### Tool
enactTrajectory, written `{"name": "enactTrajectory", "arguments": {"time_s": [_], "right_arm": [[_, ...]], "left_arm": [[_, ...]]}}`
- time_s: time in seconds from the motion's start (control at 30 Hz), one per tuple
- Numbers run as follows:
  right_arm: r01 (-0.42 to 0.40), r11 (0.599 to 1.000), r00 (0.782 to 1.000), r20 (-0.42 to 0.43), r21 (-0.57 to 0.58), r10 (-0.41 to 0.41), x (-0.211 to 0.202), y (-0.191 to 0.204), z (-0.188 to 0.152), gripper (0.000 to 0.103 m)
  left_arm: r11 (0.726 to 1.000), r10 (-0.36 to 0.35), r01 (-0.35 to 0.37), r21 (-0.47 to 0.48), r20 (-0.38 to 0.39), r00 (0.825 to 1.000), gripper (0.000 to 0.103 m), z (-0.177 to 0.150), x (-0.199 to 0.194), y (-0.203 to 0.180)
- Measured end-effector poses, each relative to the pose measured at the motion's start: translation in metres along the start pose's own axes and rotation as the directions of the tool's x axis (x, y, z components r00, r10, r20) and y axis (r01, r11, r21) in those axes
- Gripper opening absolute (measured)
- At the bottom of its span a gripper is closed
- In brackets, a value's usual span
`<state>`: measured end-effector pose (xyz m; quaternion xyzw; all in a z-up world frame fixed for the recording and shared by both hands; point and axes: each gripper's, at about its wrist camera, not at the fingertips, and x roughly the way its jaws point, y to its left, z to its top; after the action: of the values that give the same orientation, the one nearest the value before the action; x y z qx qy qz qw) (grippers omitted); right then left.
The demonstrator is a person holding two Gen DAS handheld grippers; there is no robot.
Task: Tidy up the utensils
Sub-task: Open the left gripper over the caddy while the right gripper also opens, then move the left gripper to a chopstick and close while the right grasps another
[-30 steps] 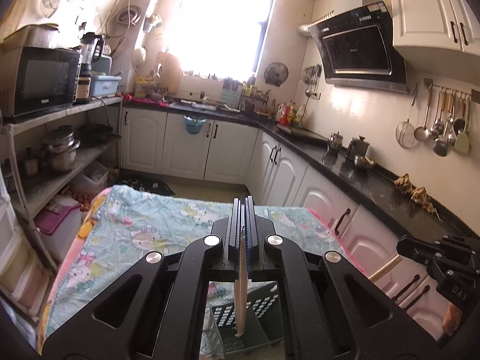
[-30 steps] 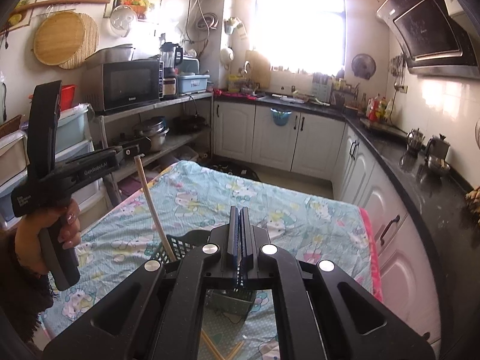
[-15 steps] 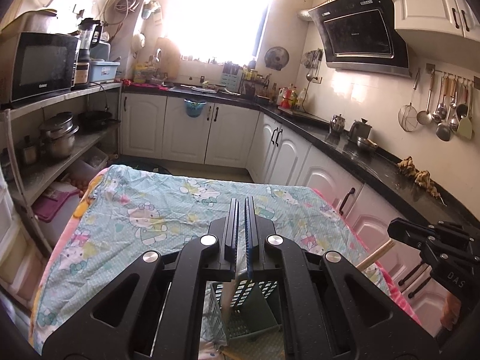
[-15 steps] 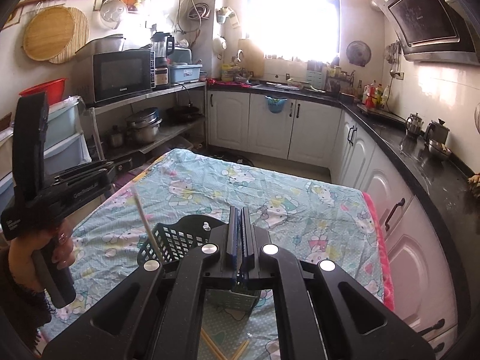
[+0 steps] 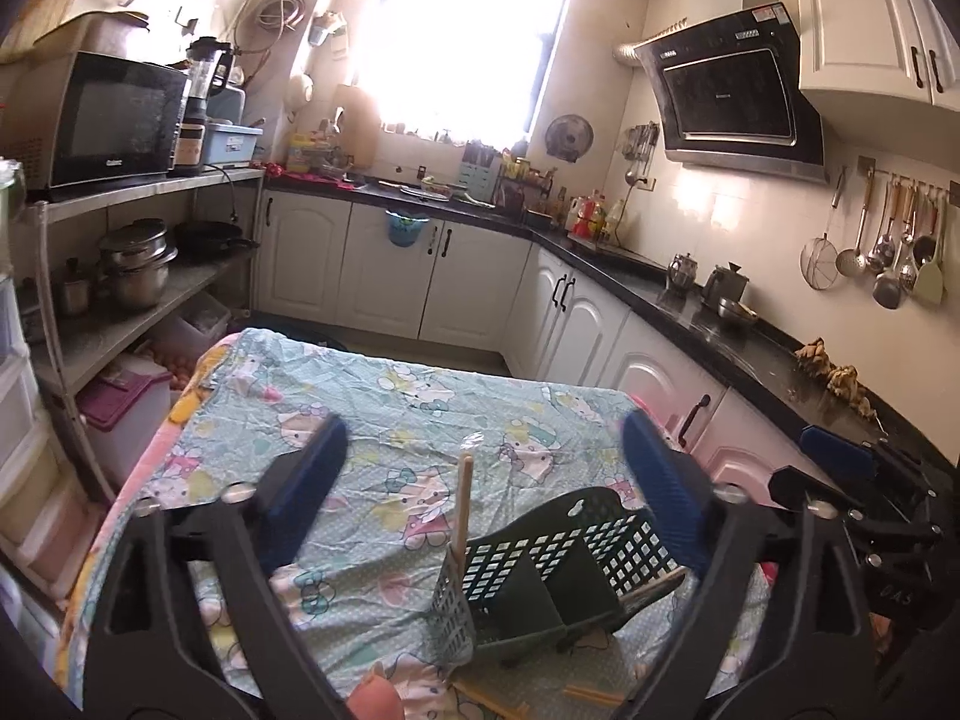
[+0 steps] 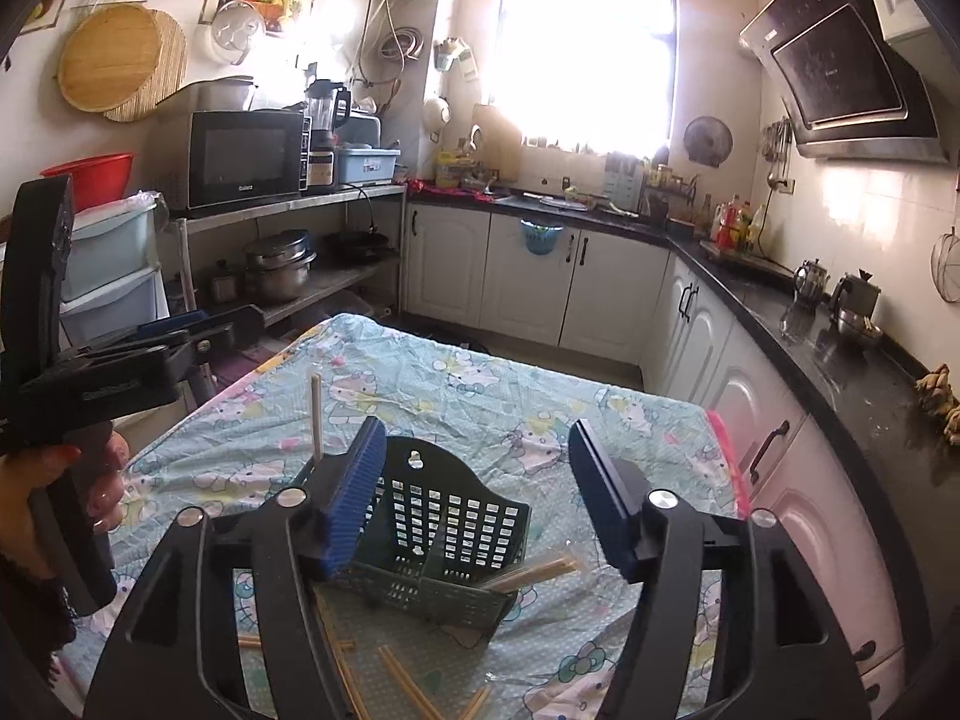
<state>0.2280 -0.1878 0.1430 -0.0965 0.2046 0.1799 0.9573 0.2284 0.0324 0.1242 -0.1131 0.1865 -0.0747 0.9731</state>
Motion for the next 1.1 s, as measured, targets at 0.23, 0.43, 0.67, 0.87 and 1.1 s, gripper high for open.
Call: {"name": "enactTrajectory", "arguments": {"time_s": [0.23, 0.43, 0.67, 0.87, 1.1], "right_arm": [[-0.002, 1.000, 1.000, 0.022, 0.018, 0.002, -0.018, -0.004, -0.007, 0.072], [-0.009, 0.999, 1.000, 0.029, 0.031, 0.008, -0.034, -0.004, -0.018, 0.074], [-0.016, 1.000, 1.000, 0.025, 0.022, 0.015, -0.053, -0.001, -0.036, 0.074], [-0.018, 1.000, 1.000, 0.001, 0.013, 0.018, -0.059, 0.003, -0.054, 0.074], [-0.022, 1.000, 0.998, -0.052, 0.020, 0.023, -0.057, 0.002, -0.078, 0.074]], "left_arm": [[1.000, 0.012, -0.012, 0.002, -0.022, 1.000, 0.092, -0.006, -0.017, 0.005], [1.000, 0.016, -0.015, 0.002, -0.050, 0.999, 0.093, -0.017, -0.032, 0.010], [1.000, 0.000, 0.000, -0.003, -0.081, 0.997, 0.093, -0.036, -0.046, 0.010], [1.000, -0.014, 0.014, -0.005, -0.111, 0.994, 0.093, -0.054, -0.053, 0.005], [1.000, -0.022, 0.019, -0.016, -0.166, 0.986, 0.092, -0.076, -0.051, 0.002]]}}
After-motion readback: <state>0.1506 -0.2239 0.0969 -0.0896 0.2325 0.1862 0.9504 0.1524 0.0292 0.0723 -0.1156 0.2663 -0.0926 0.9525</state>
